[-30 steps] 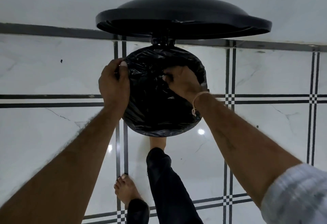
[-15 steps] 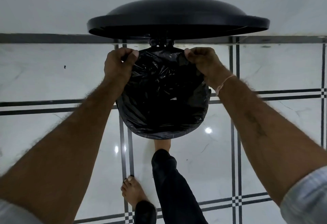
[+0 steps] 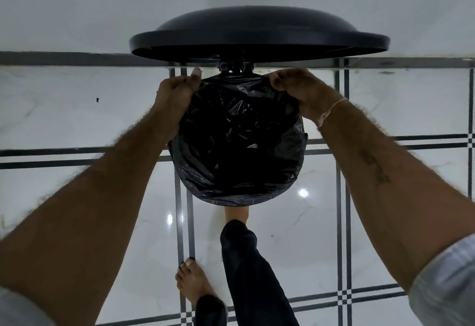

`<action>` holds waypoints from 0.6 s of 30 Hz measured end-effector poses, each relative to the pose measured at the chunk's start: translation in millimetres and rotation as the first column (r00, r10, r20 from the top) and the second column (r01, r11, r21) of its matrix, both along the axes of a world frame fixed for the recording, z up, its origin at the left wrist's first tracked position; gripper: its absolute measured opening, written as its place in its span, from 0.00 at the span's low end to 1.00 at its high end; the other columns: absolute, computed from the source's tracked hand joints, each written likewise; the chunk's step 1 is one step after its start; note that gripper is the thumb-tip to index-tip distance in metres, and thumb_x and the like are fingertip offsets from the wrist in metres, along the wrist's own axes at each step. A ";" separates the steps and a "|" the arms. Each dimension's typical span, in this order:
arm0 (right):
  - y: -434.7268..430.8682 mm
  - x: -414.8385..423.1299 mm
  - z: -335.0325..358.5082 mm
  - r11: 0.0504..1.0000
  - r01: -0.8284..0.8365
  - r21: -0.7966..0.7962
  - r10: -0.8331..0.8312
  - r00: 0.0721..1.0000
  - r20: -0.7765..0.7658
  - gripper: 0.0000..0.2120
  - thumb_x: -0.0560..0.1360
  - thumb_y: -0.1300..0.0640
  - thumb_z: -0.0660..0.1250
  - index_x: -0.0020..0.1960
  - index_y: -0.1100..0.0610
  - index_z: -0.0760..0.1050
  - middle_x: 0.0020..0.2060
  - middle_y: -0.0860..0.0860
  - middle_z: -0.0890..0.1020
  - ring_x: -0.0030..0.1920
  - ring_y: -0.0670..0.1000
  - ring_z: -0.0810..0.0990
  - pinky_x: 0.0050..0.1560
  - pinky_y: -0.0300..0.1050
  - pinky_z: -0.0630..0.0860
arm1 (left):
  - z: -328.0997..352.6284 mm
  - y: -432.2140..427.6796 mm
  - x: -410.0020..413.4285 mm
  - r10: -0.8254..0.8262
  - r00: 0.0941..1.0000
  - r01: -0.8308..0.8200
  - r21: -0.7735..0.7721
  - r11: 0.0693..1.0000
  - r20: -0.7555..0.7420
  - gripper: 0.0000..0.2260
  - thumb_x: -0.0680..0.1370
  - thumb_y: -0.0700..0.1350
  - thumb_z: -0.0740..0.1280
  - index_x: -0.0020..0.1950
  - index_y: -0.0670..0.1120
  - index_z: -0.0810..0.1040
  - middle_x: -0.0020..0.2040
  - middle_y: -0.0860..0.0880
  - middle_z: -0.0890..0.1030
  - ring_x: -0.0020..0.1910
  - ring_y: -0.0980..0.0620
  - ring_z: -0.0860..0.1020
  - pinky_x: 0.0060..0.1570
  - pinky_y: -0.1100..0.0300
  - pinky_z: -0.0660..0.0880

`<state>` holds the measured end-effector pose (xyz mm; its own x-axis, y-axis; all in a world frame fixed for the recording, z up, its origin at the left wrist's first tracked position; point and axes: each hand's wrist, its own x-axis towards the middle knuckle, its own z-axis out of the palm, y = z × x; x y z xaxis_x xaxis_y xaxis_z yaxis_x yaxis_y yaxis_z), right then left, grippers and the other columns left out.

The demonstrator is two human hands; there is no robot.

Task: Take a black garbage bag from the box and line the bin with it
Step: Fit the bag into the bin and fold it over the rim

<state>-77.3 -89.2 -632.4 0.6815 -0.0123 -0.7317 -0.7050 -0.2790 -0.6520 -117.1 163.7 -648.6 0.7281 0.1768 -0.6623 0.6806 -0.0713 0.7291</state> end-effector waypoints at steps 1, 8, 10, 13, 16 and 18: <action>0.6 0.7 -1.4 1.000 0.005 0.000 -0.005 1.000 -0.004 0.11 0.82 0.60 0.67 0.60 0.66 0.82 0.55 0.65 0.83 0.52 0.60 0.81 0.65 0.61 0.77 | -0.6 0.6 -2.5 -0.015 0.999 0.016 -0.030 0.999 0.034 0.15 0.80 0.57 0.71 0.39 0.49 0.81 0.35 0.54 0.83 0.40 0.53 0.83 0.50 0.54 0.80; -0.5 -3.5 -4.7 0.995 0.088 0.051 -0.089 0.996 0.012 0.11 0.80 0.61 0.70 0.40 0.56 0.85 0.36 0.52 0.86 0.37 0.50 0.83 0.52 0.51 0.81 | -3.1 12.9 -16.0 -0.034 0.978 0.037 -0.011 0.999 0.204 0.09 0.82 0.49 0.70 0.48 0.45 0.84 0.40 0.48 0.84 0.39 0.52 0.83 0.47 0.55 0.80; -1.1 -6.9 -3.0 0.994 0.111 0.013 -0.111 0.994 -0.003 0.11 0.78 0.56 0.74 0.38 0.56 0.81 0.39 0.55 0.83 0.40 0.53 0.81 0.50 0.52 0.80 | -4.2 17.3 -21.8 0.015 0.982 -0.011 -0.018 1.000 0.189 0.09 0.81 0.49 0.70 0.45 0.46 0.83 0.39 0.49 0.83 0.39 0.52 0.82 0.44 0.56 0.80; -3.6 -13.5 -4.4 0.989 0.138 -0.061 -0.140 0.990 -0.015 0.17 0.76 0.48 0.76 0.34 0.54 0.75 0.37 0.56 0.79 0.39 0.55 0.78 0.44 0.50 0.78 | -2.8 22.3 -32.4 0.016 0.988 0.000 -0.107 0.994 0.151 0.09 0.82 0.47 0.69 0.48 0.43 0.84 0.39 0.48 0.83 0.38 0.52 0.83 0.41 0.59 0.80; -3.9 -12.7 -0.7 0.988 0.135 -0.071 -0.137 0.990 -0.019 0.19 0.76 0.47 0.75 0.32 0.55 0.75 0.32 0.53 0.79 0.33 0.53 0.78 0.40 0.49 0.78 | -2.3 19.6 -31.4 0.029 0.994 -0.021 -0.078 0.997 0.108 0.14 0.83 0.50 0.68 0.49 0.39 0.84 0.39 0.46 0.83 0.36 0.53 0.83 0.39 0.60 0.81; -4.6 -13.1 3.2 0.989 0.148 -0.020 -0.149 0.988 -0.040 0.16 0.75 0.48 0.76 0.36 0.57 0.79 0.37 0.55 0.82 0.39 0.56 0.82 0.48 0.55 0.84 | -0.6 17.0 -29.0 0.059 0.995 -0.053 -0.069 0.996 0.083 0.18 0.84 0.51 0.67 0.50 0.35 0.83 0.39 0.47 0.83 0.35 0.54 0.83 0.39 0.61 0.81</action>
<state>-90.4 -93.8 -629.2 0.6401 -0.1240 -0.7582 -0.7660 -0.1800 -0.6172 -146.1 180.7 -649.2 0.7726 0.1765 -0.6099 0.6173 0.0158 0.7865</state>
